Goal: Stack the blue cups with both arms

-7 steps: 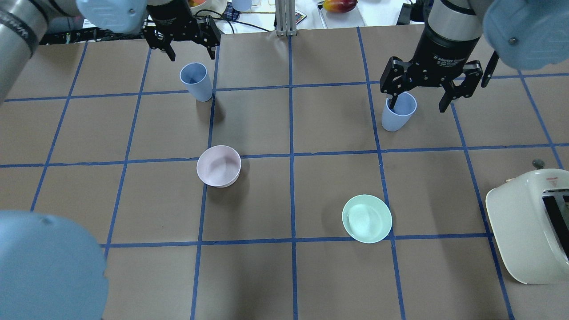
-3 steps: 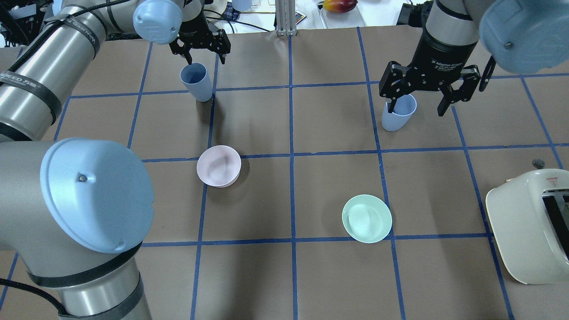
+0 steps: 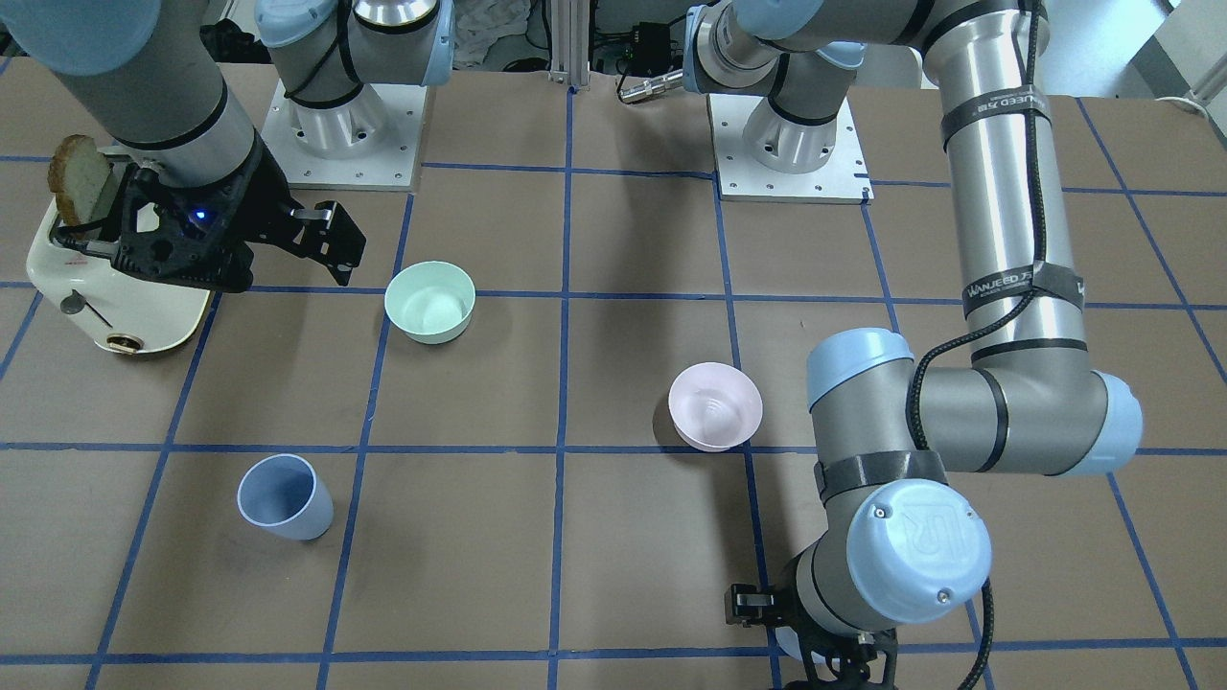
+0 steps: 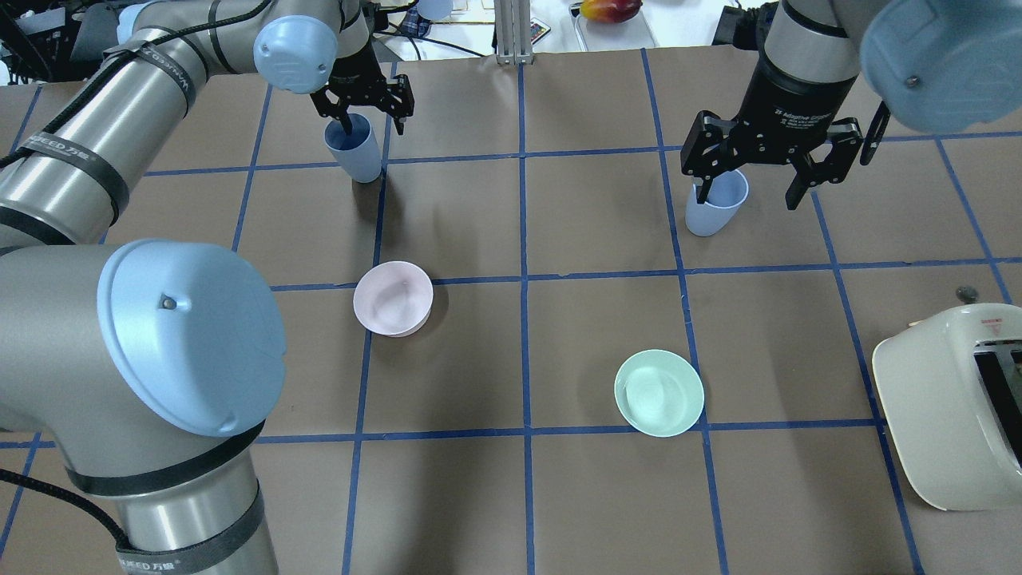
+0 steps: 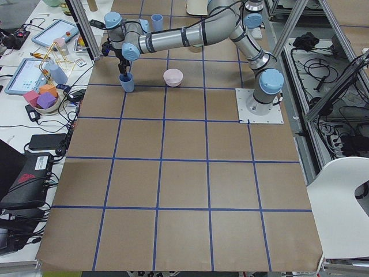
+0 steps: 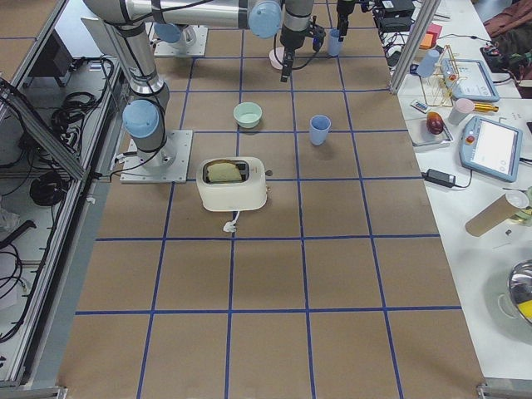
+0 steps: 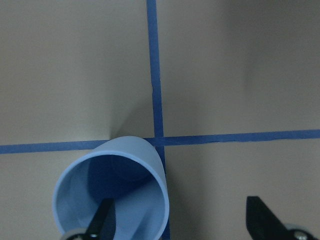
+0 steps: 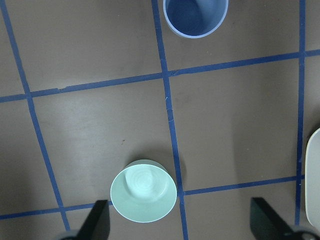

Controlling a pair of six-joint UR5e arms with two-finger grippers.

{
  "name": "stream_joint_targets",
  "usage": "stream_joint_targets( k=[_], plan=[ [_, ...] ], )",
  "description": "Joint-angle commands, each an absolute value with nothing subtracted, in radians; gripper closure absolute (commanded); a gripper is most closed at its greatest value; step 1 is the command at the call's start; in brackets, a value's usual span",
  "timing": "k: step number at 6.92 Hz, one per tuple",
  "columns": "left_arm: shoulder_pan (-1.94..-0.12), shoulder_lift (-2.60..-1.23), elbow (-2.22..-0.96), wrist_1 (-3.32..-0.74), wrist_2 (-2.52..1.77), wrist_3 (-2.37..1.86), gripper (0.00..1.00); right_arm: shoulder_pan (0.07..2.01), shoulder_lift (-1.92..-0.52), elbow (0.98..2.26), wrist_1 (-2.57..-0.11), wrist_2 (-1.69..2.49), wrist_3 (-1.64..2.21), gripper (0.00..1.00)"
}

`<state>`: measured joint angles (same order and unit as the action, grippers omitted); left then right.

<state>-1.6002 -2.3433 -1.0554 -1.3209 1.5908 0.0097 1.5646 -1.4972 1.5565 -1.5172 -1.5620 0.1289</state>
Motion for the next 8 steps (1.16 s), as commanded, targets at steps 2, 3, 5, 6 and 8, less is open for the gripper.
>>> stream_joint_targets(
  k=[2,3,5,6,8],
  plan=[
    [-1.6,-2.349,-1.058,-1.327,1.603,0.014,1.0,1.565,-1.497,1.557,-1.517,-1.563,0.127,0.0],
    [-1.601,-2.341,-1.055,-1.348,1.655,0.02,1.0,1.565,-1.497,1.557,-1.519,-1.563,0.127,0.0],
    [-1.646,-2.304,-1.052,-1.367,1.649,0.009,1.0,1.565,-1.502,1.543,-1.537,-1.563,0.124,0.0],
    [-1.678,-2.286,-1.057,-1.387,1.637,0.005,1.0,1.563,-1.508,1.543,-1.57,-1.56,0.112,0.0],
    [-1.736,-2.252,-1.06,-1.438,1.603,-0.087,1.0,1.536,-1.499,1.548,-1.586,-1.562,0.062,0.0]
  ],
)
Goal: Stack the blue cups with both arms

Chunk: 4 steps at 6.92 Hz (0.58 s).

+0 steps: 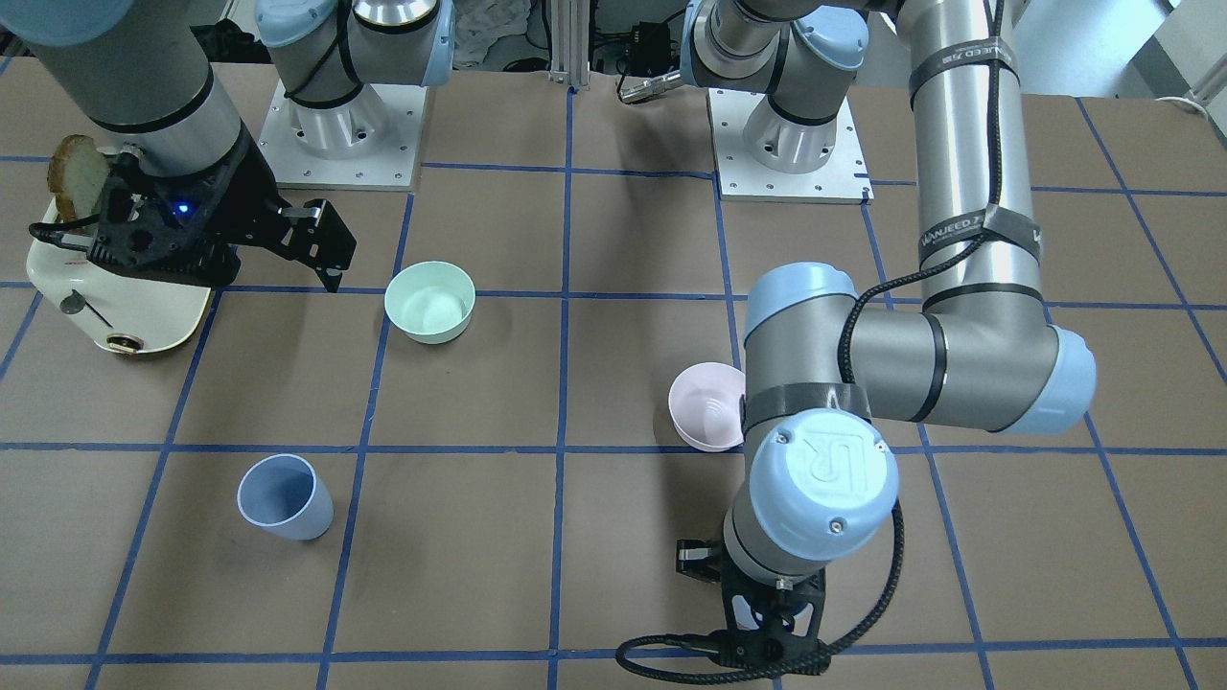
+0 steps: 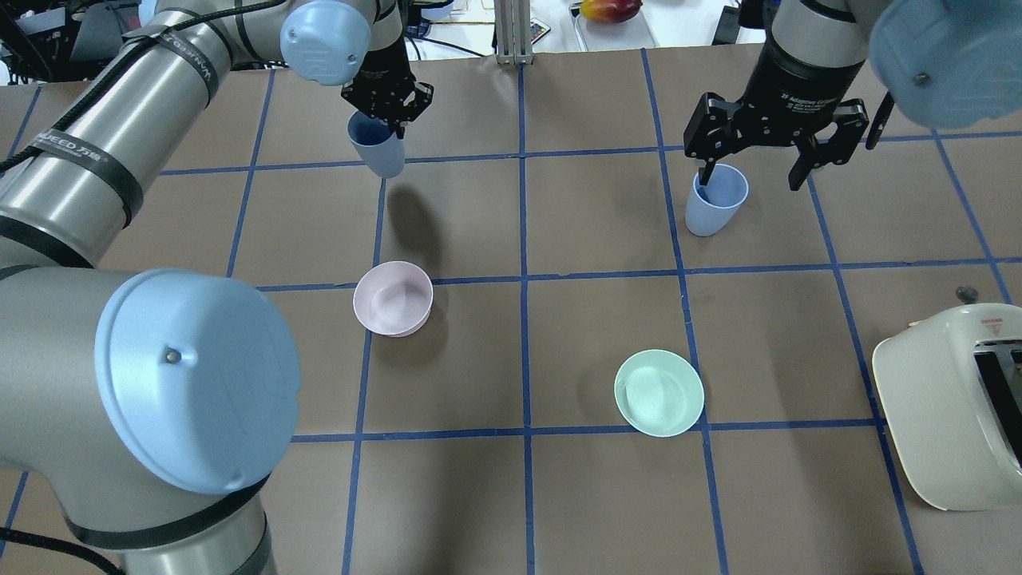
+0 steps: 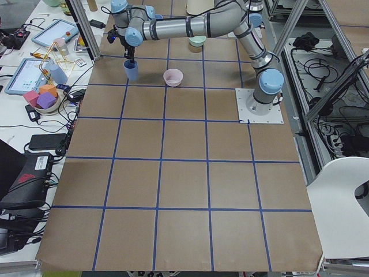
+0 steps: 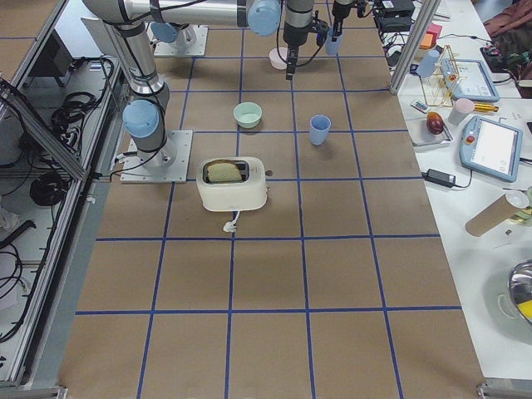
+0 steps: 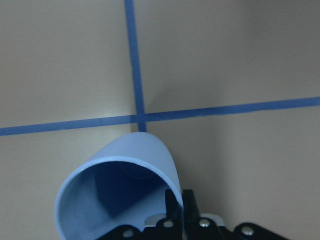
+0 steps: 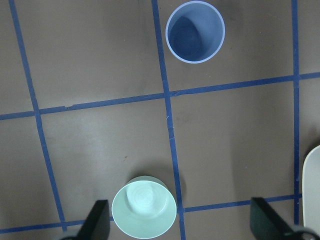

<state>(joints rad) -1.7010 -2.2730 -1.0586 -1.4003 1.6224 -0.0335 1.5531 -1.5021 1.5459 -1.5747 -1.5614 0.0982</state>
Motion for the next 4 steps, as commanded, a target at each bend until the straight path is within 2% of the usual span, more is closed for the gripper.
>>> stream_joint_targets(
  k=[1,3,4],
  plan=[
    [-1.765,-2.234,-1.065,-1.46,1.551,-0.183,1.0,1.508,-1.496,1.549,-1.627,-1.543,0.029,0.0],
    [-1.845,-2.207,-1.147,-1.421,1.546,-0.355,1.0,1.424,-1.406,1.543,-1.667,-1.502,-0.134,0.0],
    [-1.892,-2.223,-1.187,-1.314,1.546,-0.458,1.0,1.411,-1.346,1.545,-1.787,-1.503,-0.165,0.0]
  ],
)
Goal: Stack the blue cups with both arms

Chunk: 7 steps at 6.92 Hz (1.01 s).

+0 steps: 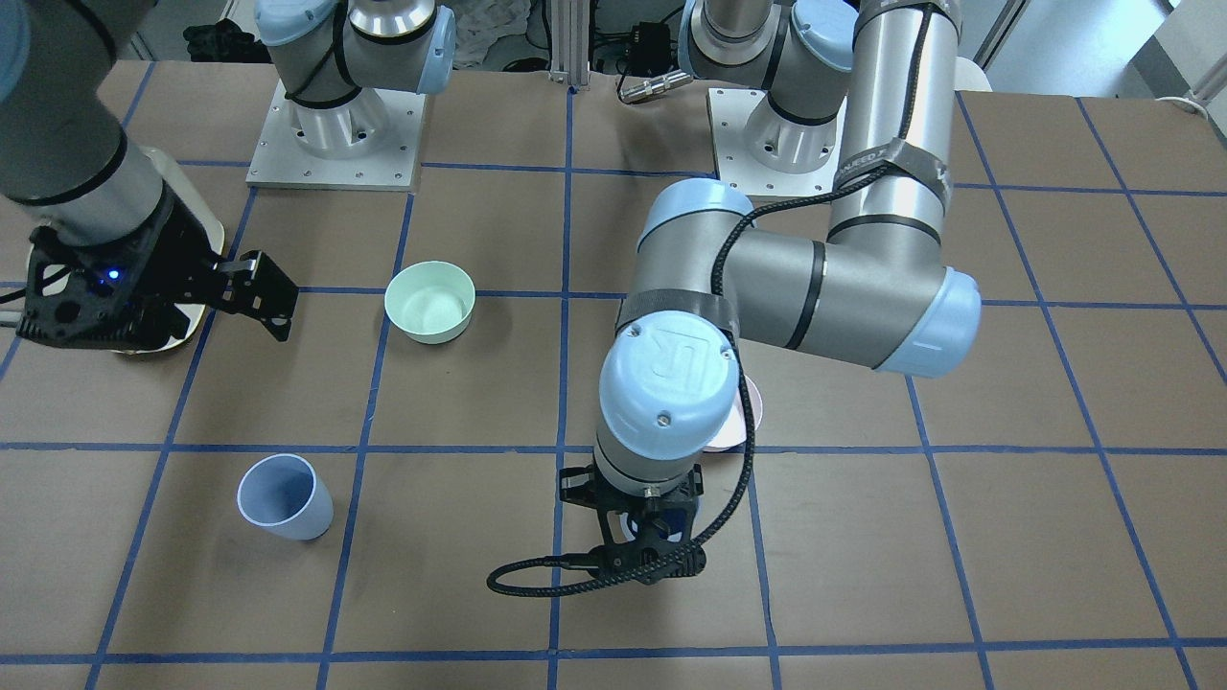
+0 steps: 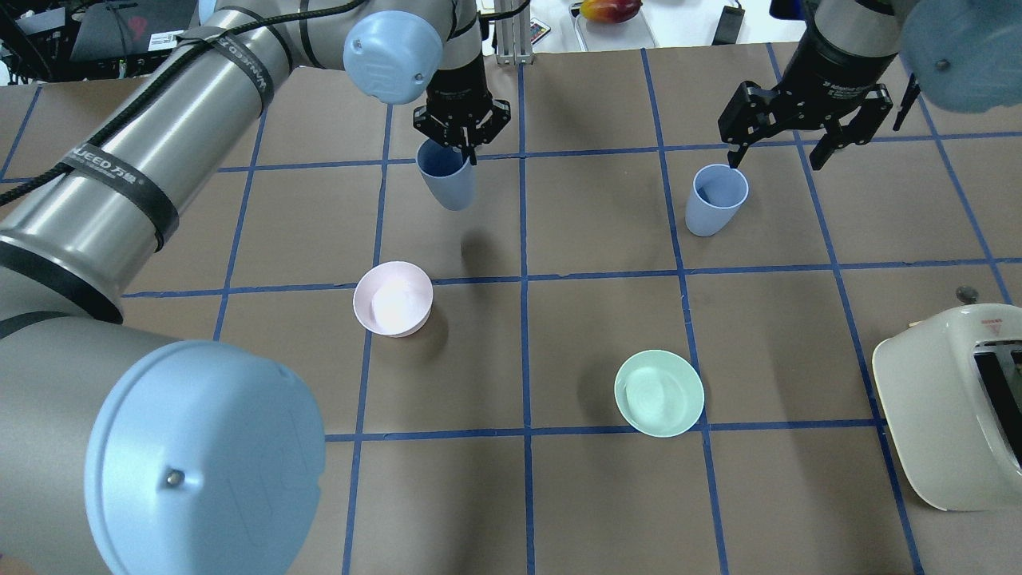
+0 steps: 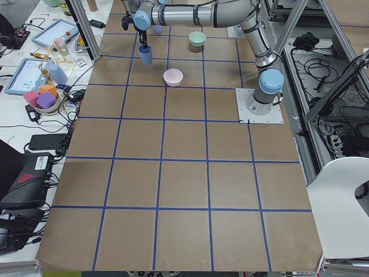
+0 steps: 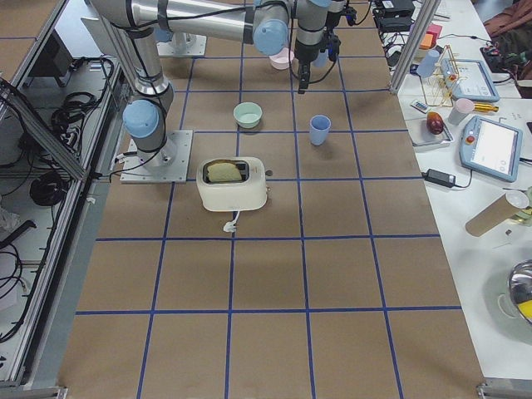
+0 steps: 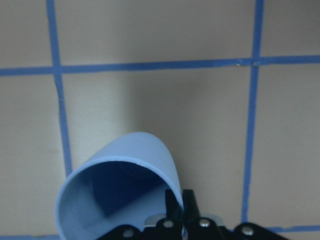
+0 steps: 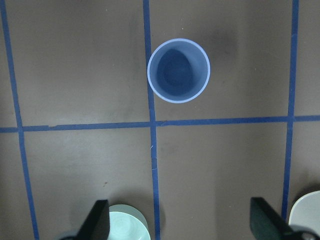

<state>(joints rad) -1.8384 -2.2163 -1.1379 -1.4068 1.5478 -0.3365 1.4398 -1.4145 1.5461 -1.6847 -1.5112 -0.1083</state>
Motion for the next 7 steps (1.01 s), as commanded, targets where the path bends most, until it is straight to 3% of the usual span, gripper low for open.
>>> stream_joint_targets(
  k=[1,4,7],
  plan=[
    [-1.957,-2.208,-1.231,-1.295,1.546,-0.512,1.0,1.411,-1.282,1.542,-1.849,-1.502,-0.19,0.0],
    [-2.014,-2.058,-1.505,-1.308,1.494,-0.557,1.0,1.41,-1.165,1.543,-2.044,-1.499,-0.271,0.0],
    [-2.058,-1.976,-1.585,-1.313,1.444,-0.63,1.0,1.41,-1.089,1.548,-2.045,-1.499,-0.299,0.0]
  ],
)
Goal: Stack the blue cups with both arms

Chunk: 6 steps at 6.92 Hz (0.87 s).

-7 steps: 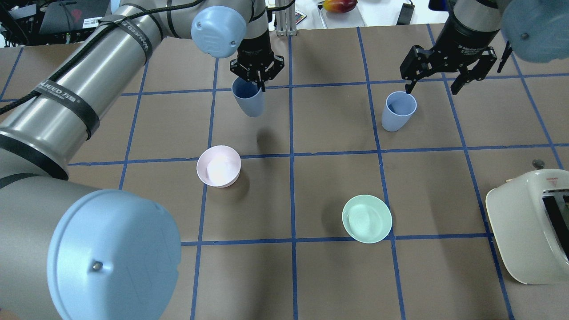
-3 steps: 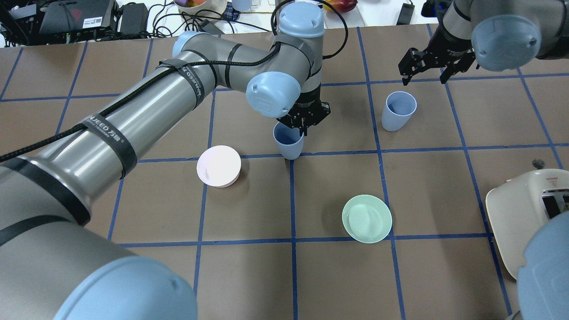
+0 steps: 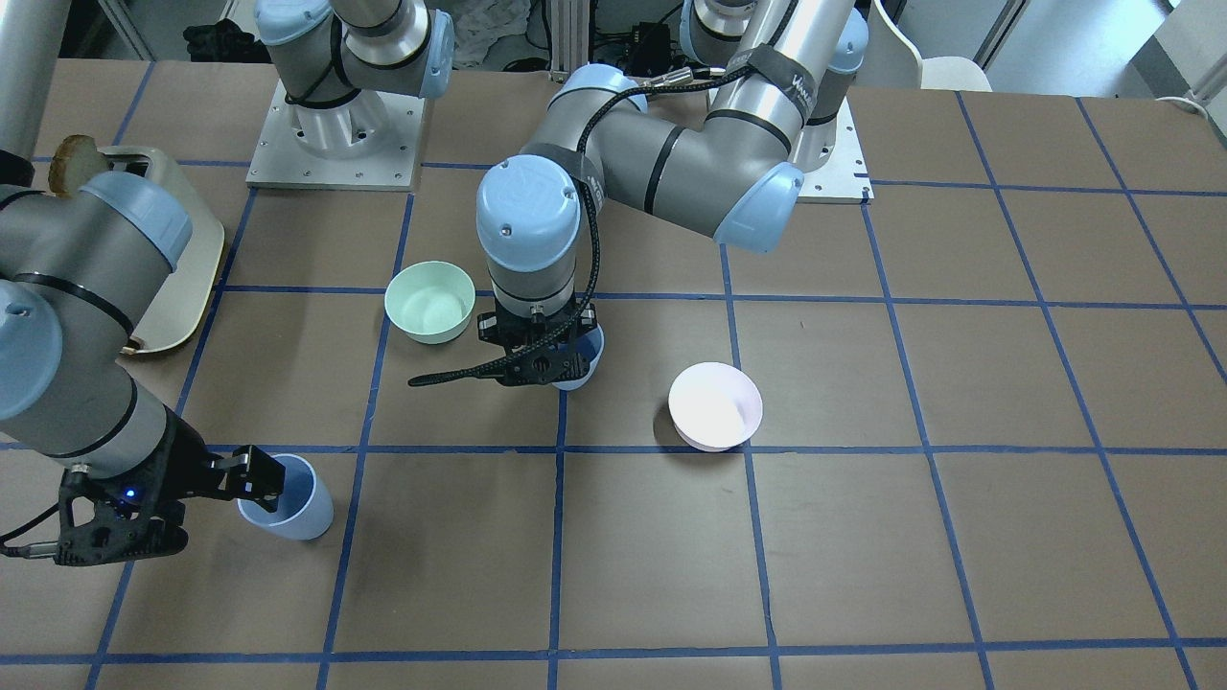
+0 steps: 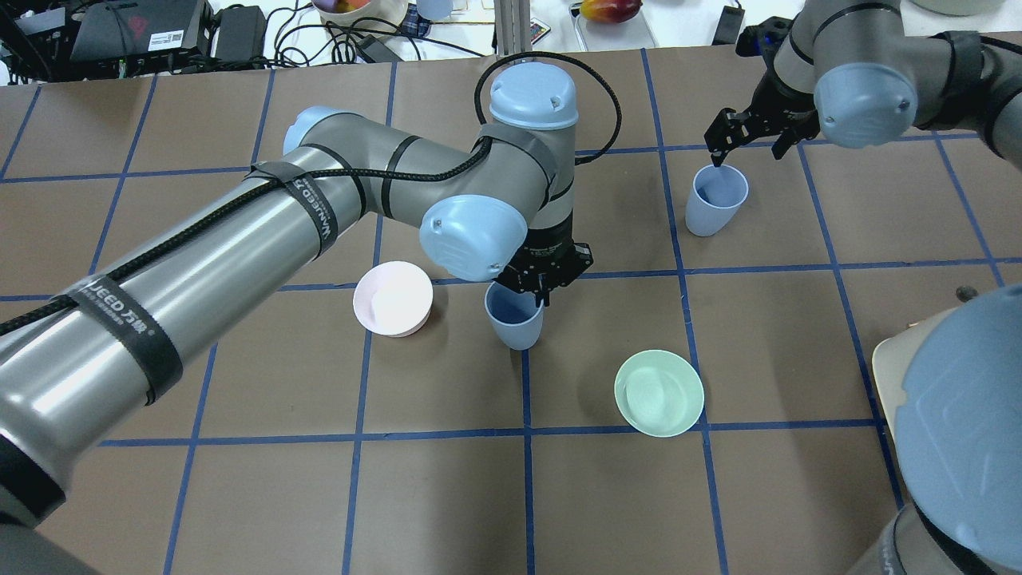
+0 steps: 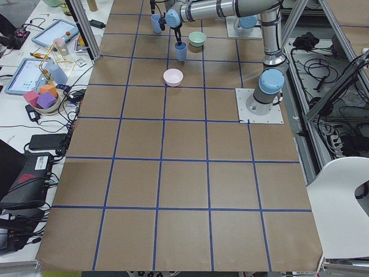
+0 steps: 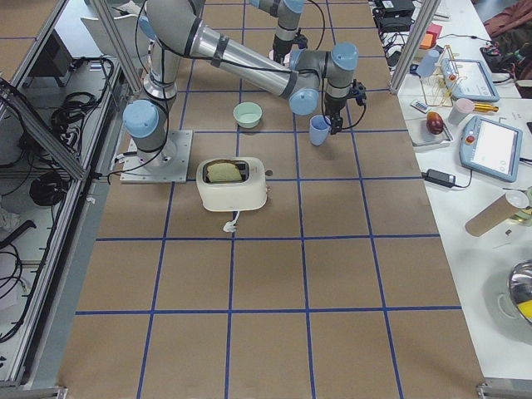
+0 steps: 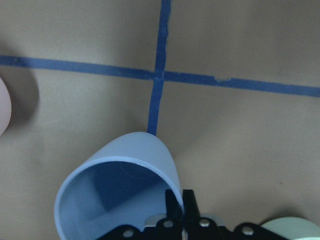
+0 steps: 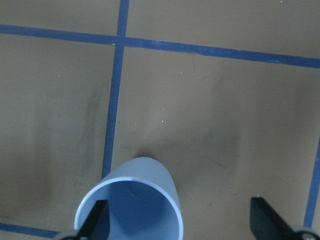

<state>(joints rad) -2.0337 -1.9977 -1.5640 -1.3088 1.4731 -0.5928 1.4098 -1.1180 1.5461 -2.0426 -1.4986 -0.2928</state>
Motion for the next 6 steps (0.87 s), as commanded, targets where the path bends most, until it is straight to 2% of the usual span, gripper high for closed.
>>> stream_joint_targets(
  k=[1,2,3,4,6],
  plan=[
    [-2.084,-1.973,-1.606,-1.315,1.448,-0.644,1.0,1.408,-1.088,1.555,-2.034,-1.503,-0.299,0.0],
    [-2.085,-1.973,-1.643,-1.286,1.45,-0.638,1.0,1.408,-1.085,1.558,-2.026,-1.503,-0.299,0.04],
    [-2.091,-1.967,-1.663,-1.282,1.454,-0.644,1.0,1.408,-1.081,1.559,-2.016,-1.503,-0.299,0.21],
    [-2.098,-1.95,-1.681,-1.301,1.445,-0.649,1.0,1.408,-1.077,1.562,-1.994,-1.503,-0.299,0.45],
    [-2.097,-1.93,-1.735,-1.298,1.443,-0.644,1.0,1.408,-1.077,1.56,-1.947,-1.503,-0.298,1.0]
  ],
)
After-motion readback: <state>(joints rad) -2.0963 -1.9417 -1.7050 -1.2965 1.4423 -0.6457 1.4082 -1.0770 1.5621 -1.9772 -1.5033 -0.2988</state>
